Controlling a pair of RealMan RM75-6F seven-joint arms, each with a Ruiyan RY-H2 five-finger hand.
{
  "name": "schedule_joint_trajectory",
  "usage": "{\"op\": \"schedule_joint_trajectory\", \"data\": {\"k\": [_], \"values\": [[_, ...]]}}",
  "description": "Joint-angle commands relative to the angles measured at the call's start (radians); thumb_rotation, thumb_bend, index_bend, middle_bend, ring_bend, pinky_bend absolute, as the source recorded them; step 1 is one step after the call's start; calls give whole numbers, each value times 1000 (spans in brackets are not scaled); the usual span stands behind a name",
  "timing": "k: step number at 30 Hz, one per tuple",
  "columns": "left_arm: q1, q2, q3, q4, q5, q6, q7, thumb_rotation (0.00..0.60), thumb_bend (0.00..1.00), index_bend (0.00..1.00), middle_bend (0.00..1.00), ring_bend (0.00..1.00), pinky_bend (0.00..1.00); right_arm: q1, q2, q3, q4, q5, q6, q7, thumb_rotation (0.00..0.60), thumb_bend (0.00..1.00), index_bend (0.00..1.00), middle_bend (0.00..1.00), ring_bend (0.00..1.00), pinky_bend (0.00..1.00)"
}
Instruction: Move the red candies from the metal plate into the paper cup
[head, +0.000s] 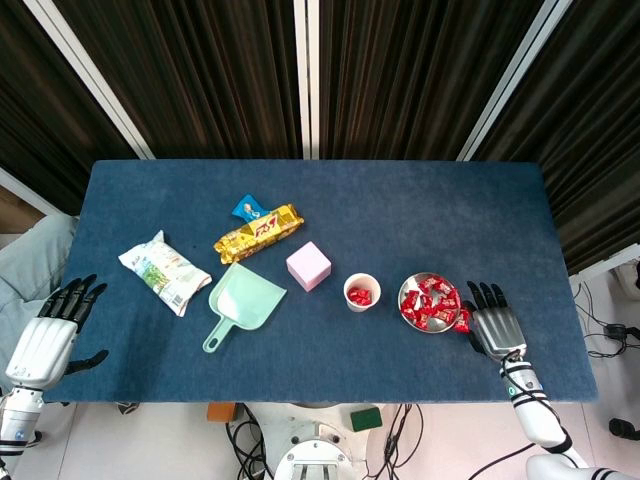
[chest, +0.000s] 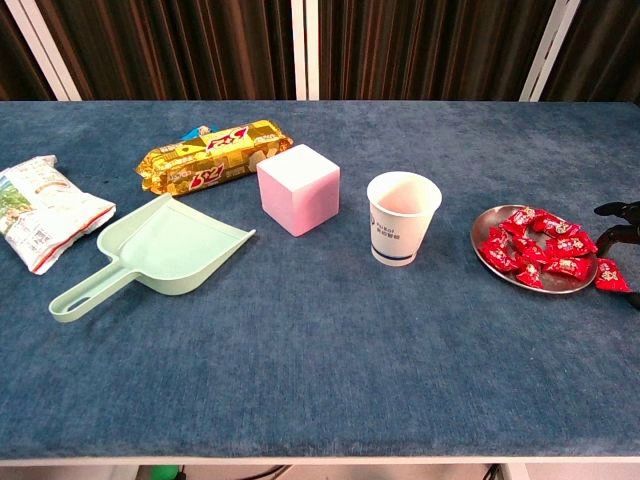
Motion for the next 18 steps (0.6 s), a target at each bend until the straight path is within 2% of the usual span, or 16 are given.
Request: {"op": "schedule_joint_trajectory", "data": {"k": [1,10,18], "values": [[0,0,1,0,2,1,1,600,98,90,31,1,151,-7,3,-12,-2,-20,8,17,600,263,314,3,0,0],[4,0,3,-1,9,9,2,600,98,90,31,1,151,-27,17,-43,-20,-67,32,31,600,265,327,5,0,0],[7,1,4,0,12,17,0,600,97,90,31,1,151,-35,13,-43,-18,-73,43,12,600,281,353,11,0,0]]}}
